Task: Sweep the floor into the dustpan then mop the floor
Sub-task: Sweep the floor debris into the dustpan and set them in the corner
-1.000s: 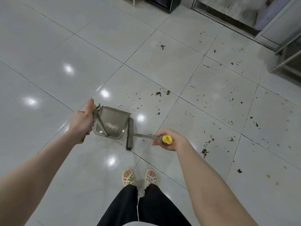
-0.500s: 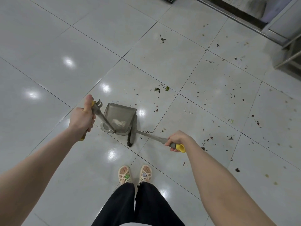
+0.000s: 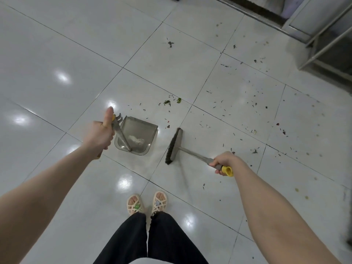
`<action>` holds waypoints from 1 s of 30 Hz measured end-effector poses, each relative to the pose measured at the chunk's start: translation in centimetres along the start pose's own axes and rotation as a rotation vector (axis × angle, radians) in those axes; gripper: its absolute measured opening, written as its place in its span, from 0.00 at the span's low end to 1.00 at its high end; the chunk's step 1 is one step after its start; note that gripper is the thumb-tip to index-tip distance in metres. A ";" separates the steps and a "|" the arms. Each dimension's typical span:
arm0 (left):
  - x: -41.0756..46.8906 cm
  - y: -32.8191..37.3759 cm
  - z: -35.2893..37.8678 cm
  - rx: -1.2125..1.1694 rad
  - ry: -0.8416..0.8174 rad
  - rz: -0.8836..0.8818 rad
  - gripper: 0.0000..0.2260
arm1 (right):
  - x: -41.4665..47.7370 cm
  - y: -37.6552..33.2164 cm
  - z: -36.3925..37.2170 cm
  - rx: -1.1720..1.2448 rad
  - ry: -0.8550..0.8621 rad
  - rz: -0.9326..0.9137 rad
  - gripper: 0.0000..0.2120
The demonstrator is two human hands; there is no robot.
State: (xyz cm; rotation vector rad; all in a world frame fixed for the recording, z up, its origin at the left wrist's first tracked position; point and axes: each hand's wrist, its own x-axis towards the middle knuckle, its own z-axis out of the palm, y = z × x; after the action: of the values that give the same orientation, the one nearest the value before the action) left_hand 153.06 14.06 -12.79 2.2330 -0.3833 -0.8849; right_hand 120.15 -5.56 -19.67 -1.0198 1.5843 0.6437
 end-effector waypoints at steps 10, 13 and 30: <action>-1.1 1.5 2.4 -0.017 -0.011 0.027 0.33 | -1.4 1.6 -2.6 0.186 0.118 -0.094 0.09; -1.0 1.7 1.8 -0.084 -0.002 -0.013 0.31 | -2.8 0.7 -2.9 0.209 0.122 -0.138 0.08; 8.2 1.1 -11.8 -0.235 0.119 -0.006 0.33 | -2.5 -17.1 11.4 0.166 0.033 -0.347 0.08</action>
State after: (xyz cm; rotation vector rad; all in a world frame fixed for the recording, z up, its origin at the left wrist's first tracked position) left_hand 167.14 15.08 -9.76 2.0581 -0.2052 -0.7544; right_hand 140.73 -3.70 -18.47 -1.1484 1.4171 0.2548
